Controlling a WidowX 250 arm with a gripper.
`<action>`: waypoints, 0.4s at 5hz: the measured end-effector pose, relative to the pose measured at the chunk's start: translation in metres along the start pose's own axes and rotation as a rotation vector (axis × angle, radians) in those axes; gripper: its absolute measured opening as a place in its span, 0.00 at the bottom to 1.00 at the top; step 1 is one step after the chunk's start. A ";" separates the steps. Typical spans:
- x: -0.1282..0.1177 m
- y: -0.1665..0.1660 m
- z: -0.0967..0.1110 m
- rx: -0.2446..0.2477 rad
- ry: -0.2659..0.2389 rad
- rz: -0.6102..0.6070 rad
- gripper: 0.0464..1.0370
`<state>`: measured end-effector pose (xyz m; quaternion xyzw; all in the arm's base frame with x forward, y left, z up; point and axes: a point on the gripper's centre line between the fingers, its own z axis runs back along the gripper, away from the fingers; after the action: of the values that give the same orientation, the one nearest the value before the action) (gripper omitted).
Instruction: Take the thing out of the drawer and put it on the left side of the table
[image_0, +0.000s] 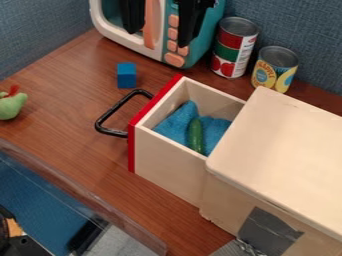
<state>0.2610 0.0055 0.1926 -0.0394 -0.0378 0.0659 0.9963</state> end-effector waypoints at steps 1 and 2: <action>-0.001 0.000 -0.007 0.003 0.020 0.003 0.96; -0.010 -0.005 -0.028 0.067 -0.002 -0.044 0.96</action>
<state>0.2543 -0.0025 0.1643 -0.0049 -0.0374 0.0451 0.9983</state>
